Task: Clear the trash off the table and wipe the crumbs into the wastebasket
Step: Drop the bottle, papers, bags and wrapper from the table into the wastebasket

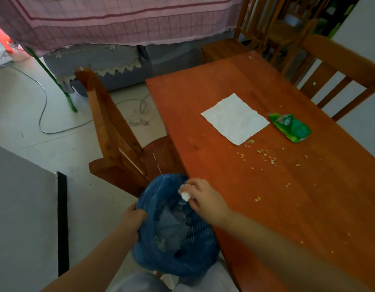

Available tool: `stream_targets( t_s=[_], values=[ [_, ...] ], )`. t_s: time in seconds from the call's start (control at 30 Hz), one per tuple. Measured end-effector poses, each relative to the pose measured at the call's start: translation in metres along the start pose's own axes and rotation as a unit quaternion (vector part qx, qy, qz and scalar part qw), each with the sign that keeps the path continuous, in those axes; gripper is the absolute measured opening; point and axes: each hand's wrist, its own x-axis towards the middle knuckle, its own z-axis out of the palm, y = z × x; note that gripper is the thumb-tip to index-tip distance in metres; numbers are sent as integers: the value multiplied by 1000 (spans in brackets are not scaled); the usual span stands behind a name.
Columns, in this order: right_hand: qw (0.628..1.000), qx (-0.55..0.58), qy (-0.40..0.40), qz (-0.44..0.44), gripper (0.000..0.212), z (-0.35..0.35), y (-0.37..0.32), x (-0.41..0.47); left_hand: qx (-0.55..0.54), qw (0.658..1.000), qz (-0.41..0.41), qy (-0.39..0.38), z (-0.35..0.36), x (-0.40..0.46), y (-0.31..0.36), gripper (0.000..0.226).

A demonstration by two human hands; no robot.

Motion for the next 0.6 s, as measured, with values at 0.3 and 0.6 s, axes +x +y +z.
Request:
stream_targets(
  t_s=[0.3,0.6],
  values=[
    [996,-31,14,77,38,-34,35,49,0,1000,-20,6,4,4,12,53],
    [908,-286,-6,306,42,-91,157,126,2,1000,-15,23,15,4,17,43]
  ],
)
